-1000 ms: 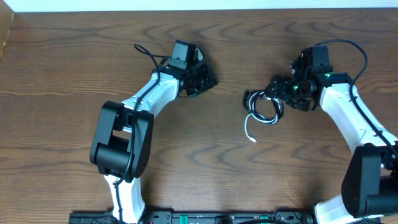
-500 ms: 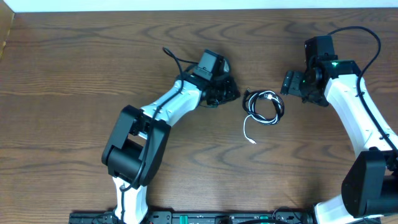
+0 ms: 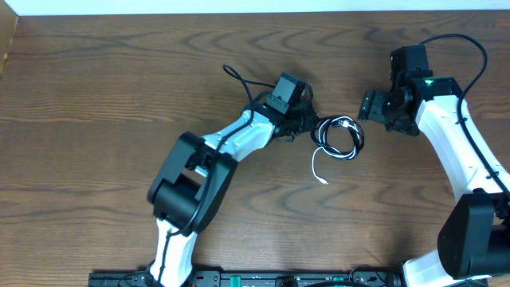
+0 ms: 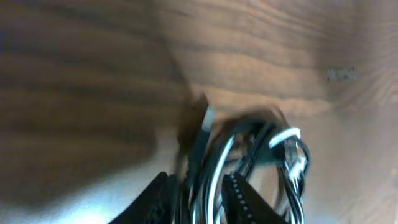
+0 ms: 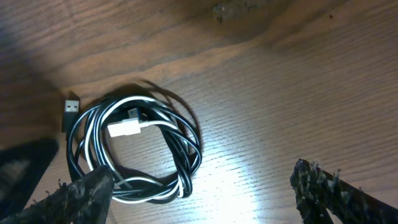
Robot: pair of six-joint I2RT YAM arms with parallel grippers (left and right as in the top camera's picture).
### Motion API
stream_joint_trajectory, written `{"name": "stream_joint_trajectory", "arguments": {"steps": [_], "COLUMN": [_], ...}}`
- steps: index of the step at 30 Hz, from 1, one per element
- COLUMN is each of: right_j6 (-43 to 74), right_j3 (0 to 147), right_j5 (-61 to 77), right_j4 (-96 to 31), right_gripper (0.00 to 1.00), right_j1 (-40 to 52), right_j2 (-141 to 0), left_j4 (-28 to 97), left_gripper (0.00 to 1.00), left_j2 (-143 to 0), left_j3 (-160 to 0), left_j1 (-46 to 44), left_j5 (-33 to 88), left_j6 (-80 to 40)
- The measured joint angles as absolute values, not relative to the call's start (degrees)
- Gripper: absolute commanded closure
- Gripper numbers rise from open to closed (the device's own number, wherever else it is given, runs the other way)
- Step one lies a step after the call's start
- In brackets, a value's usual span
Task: Untangle cables
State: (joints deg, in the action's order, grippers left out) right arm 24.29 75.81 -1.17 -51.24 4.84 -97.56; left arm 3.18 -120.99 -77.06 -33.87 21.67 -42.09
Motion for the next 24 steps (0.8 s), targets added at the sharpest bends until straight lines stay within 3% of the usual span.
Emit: {"name": "stream_joint_trajectory", "arguments": {"steps": [9,17,20,24], "right_j6": [24.01,23.88,23.88,23.88], "right_j3": [75.81,75.81,75.81,75.81], "right_j5": [-1.04,-1.02,-1.02,-1.02], "right_j4": [-50.98,-50.50,-50.52,-50.54], "right_gripper": [0.11,0.11,0.11,0.11], "right_j1": [4.84,4.84,4.84,4.84], "right_j2": [-97.56,-97.56,-97.56,-97.58], "left_j4": [-6.09,-2.52,-1.98,-1.43], "left_gripper": [0.65,0.75,0.89,0.92], "left_j2": [-124.77,-124.70,-124.62,-124.62], "left_j3": [-77.10,-77.89,-78.02,-78.08], "left_j1": [-33.87,-37.52,-39.68,-41.43], "left_j5": [20.64,12.78,8.43,4.32], "left_j6": [-36.88,-31.66,-31.11,-30.83]}}
